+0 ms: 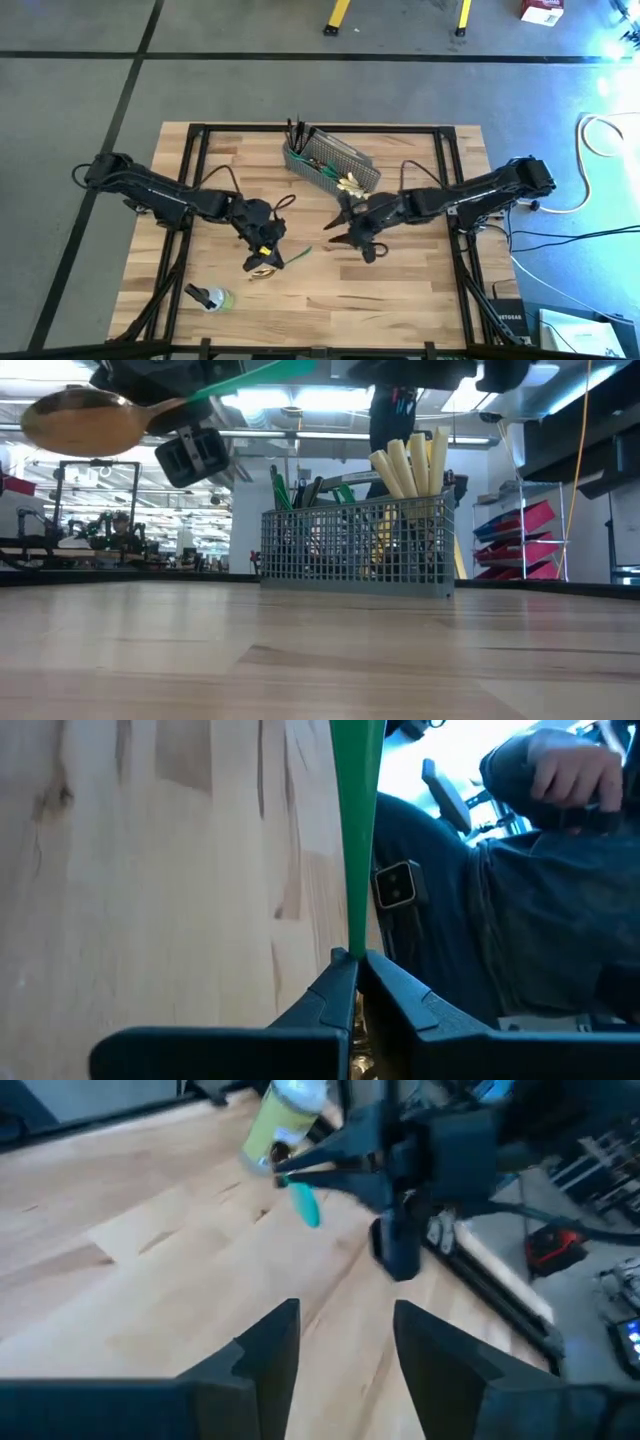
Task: Sort silverware
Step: Put the green spoon into the gray organizer, then return to Home Position
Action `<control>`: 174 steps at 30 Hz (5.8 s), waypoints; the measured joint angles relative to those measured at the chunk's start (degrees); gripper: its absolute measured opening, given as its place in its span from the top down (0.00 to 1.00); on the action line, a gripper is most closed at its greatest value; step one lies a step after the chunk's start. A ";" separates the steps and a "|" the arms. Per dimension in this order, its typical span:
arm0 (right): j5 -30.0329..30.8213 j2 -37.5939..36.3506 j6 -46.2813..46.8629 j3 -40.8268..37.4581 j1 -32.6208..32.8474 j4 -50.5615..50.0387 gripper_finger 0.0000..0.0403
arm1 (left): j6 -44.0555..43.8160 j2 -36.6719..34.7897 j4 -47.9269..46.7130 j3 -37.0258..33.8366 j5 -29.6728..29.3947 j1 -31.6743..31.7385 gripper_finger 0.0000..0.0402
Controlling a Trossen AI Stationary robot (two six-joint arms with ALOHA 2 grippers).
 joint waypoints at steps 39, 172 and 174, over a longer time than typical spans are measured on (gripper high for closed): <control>-8.93 10.23 -2.17 6.71 -0.09 8.04 0.64 | 0.53 0.08 0.88 0.00 2.56 1.87 1.00; -7.07 29.07 34.01 66.15 -33.57 -69.81 0.82 | 25.56 6.14 -33.72 12.98 -48.74 41.08 0.63; -7.49 29.07 33.98 66.15 -33.58 -69.28 0.76 | 25.40 6.14 -33.71 12.98 -48.48 41.06 0.63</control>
